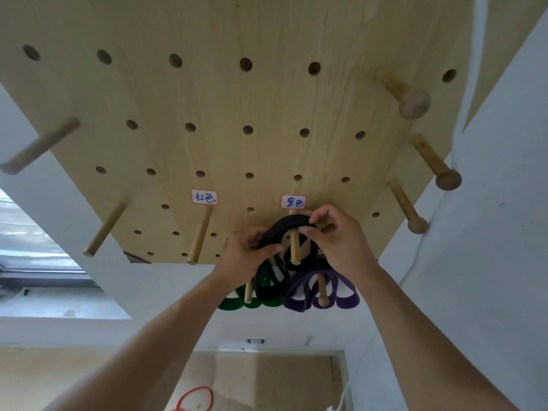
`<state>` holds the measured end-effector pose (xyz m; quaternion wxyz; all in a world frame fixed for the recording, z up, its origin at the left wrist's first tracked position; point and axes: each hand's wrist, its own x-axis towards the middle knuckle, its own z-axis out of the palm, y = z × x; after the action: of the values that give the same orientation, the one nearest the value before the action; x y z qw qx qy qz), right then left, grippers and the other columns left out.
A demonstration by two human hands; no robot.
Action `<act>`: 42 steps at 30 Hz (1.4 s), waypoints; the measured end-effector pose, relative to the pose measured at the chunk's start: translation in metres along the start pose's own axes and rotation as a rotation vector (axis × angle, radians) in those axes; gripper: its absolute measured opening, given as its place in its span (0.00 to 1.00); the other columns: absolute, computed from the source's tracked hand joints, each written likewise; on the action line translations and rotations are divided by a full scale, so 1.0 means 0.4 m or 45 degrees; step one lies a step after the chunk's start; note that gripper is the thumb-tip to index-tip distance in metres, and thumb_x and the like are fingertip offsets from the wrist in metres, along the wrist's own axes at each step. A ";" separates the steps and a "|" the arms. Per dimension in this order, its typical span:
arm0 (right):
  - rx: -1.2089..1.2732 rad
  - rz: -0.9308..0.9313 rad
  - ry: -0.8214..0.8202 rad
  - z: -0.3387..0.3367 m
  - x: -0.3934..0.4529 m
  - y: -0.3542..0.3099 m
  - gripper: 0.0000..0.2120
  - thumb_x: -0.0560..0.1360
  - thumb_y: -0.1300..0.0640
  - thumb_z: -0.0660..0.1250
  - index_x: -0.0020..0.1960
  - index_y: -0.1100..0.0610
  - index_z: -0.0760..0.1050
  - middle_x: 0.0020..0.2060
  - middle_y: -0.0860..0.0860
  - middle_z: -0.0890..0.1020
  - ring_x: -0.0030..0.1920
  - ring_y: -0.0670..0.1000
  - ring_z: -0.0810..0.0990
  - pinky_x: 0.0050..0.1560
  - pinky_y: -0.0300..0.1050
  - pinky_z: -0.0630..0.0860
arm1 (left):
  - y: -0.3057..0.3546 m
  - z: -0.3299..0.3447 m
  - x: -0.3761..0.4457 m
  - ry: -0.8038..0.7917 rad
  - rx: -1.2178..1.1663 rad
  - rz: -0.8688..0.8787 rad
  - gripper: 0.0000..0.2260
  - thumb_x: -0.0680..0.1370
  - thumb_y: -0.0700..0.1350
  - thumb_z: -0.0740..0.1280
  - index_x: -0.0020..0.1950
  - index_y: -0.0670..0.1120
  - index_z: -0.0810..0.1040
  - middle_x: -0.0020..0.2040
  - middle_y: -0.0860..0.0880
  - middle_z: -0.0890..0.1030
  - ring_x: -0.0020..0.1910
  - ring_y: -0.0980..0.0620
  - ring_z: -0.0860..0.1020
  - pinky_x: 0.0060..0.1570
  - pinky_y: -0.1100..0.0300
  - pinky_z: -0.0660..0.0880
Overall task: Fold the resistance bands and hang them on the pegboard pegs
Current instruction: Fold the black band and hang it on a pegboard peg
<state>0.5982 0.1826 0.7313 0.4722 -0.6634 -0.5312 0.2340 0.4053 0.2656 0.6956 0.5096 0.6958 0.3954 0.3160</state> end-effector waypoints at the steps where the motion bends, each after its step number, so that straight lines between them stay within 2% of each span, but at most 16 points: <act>1: 0.020 0.015 0.004 0.001 0.005 0.004 0.09 0.76 0.53 0.76 0.45 0.47 0.74 0.53 0.40 0.86 0.54 0.41 0.84 0.57 0.46 0.80 | 0.003 0.001 0.001 -0.004 -0.012 0.006 0.09 0.75 0.41 0.76 0.55 0.48 0.84 0.45 0.51 0.87 0.43 0.57 0.85 0.43 0.69 0.79; 6: 0.157 0.069 0.130 0.002 0.011 0.025 0.10 0.73 0.57 0.78 0.44 0.50 0.77 0.47 0.43 0.87 0.48 0.40 0.84 0.52 0.37 0.78 | 0.023 0.004 0.021 0.018 -0.015 0.026 0.10 0.75 0.41 0.76 0.55 0.48 0.86 0.45 0.53 0.88 0.44 0.59 0.85 0.45 0.71 0.77; 11: 0.168 0.078 0.284 0.023 0.002 0.040 0.09 0.74 0.56 0.78 0.44 0.49 0.77 0.44 0.43 0.86 0.47 0.41 0.84 0.49 0.34 0.78 | 0.036 0.011 0.043 0.070 0.032 0.056 0.14 0.73 0.42 0.78 0.58 0.49 0.83 0.49 0.55 0.87 0.49 0.61 0.83 0.49 0.75 0.75; 14: 0.209 0.118 0.329 0.039 -0.003 0.048 0.08 0.74 0.55 0.77 0.46 0.51 0.78 0.44 0.45 0.86 0.45 0.42 0.84 0.49 0.37 0.79 | 0.038 0.007 0.029 0.098 -0.064 0.063 0.14 0.74 0.44 0.77 0.59 0.50 0.83 0.51 0.56 0.87 0.51 0.62 0.83 0.53 0.70 0.77; 19: 0.371 0.192 0.369 0.046 -0.005 0.046 0.08 0.72 0.58 0.80 0.45 0.56 0.81 0.40 0.48 0.88 0.43 0.46 0.87 0.48 0.39 0.81 | 0.045 0.000 0.038 0.096 -0.128 0.008 0.12 0.75 0.44 0.76 0.58 0.51 0.86 0.52 0.55 0.87 0.54 0.55 0.84 0.62 0.53 0.79; 22: 0.449 0.239 0.403 0.053 -0.011 0.040 0.07 0.71 0.58 0.80 0.44 0.56 0.83 0.38 0.47 0.88 0.41 0.46 0.86 0.48 0.40 0.82 | 0.056 0.013 0.047 0.156 -0.072 -0.016 0.13 0.74 0.45 0.77 0.58 0.50 0.86 0.50 0.55 0.87 0.51 0.59 0.84 0.60 0.57 0.80; 24: 0.458 0.268 0.468 0.055 -0.015 0.042 0.06 0.71 0.56 0.80 0.44 0.54 0.84 0.38 0.47 0.88 0.41 0.47 0.86 0.49 0.44 0.84 | 0.051 0.023 0.037 0.301 -0.015 0.008 0.13 0.73 0.46 0.78 0.56 0.49 0.85 0.49 0.56 0.87 0.48 0.63 0.83 0.55 0.63 0.80; 27: 0.393 0.289 0.528 0.055 -0.020 0.046 0.05 0.71 0.54 0.80 0.45 0.51 0.86 0.38 0.45 0.88 0.41 0.48 0.86 0.48 0.42 0.83 | 0.040 0.038 0.022 0.500 0.028 0.052 0.10 0.71 0.47 0.79 0.50 0.51 0.85 0.47 0.57 0.85 0.50 0.59 0.83 0.54 0.60 0.80; 30: 0.372 0.273 0.513 0.063 -0.031 0.050 0.04 0.72 0.54 0.80 0.45 0.49 0.86 0.39 0.45 0.88 0.43 0.47 0.86 0.50 0.44 0.83 | 0.039 0.046 0.019 0.487 0.038 0.034 0.08 0.73 0.48 0.78 0.50 0.52 0.85 0.47 0.58 0.85 0.50 0.58 0.83 0.56 0.52 0.82; 32: 0.364 0.233 0.551 0.068 -0.047 0.052 0.04 0.73 0.54 0.79 0.46 0.50 0.86 0.40 0.44 0.88 0.44 0.46 0.86 0.50 0.42 0.82 | 0.032 0.046 0.007 0.493 0.009 0.018 0.09 0.73 0.49 0.78 0.53 0.53 0.85 0.49 0.58 0.85 0.51 0.57 0.83 0.57 0.52 0.82; 34: 0.344 0.185 0.632 0.075 -0.075 0.061 0.03 0.74 0.55 0.78 0.47 0.52 0.85 0.40 0.42 0.87 0.43 0.43 0.85 0.48 0.37 0.81 | 0.016 0.045 -0.024 0.518 -0.028 -0.008 0.12 0.72 0.50 0.78 0.54 0.55 0.83 0.51 0.59 0.84 0.52 0.58 0.82 0.56 0.55 0.81; 37: 0.358 0.185 0.688 0.110 -0.134 0.089 0.03 0.74 0.57 0.77 0.45 0.51 0.84 0.39 0.43 0.87 0.41 0.43 0.85 0.44 0.34 0.79 | -0.020 0.040 -0.093 0.592 -0.035 -0.039 0.12 0.73 0.47 0.78 0.55 0.51 0.83 0.52 0.58 0.83 0.51 0.61 0.82 0.53 0.64 0.80; 39: 0.374 0.206 0.646 0.153 -0.178 0.110 0.03 0.74 0.58 0.77 0.45 0.53 0.84 0.38 0.45 0.86 0.40 0.44 0.84 0.41 0.32 0.78 | -0.050 0.028 -0.145 0.613 -0.077 -0.078 0.10 0.73 0.44 0.78 0.53 0.50 0.84 0.49 0.56 0.85 0.50 0.60 0.83 0.52 0.66 0.80; 42: 0.361 0.219 0.504 0.235 -0.249 0.124 0.02 0.75 0.59 0.76 0.46 0.56 0.83 0.39 0.47 0.86 0.41 0.46 0.84 0.40 0.31 0.77 | -0.109 0.002 -0.225 0.624 -0.042 -0.162 0.06 0.74 0.43 0.77 0.51 0.49 0.85 0.47 0.55 0.86 0.45 0.58 0.84 0.48 0.64 0.81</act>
<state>0.5133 0.1263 0.6268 0.6335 -0.6663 -0.3320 0.2108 0.3522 0.1939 0.6502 0.4286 0.5637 0.5450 0.4489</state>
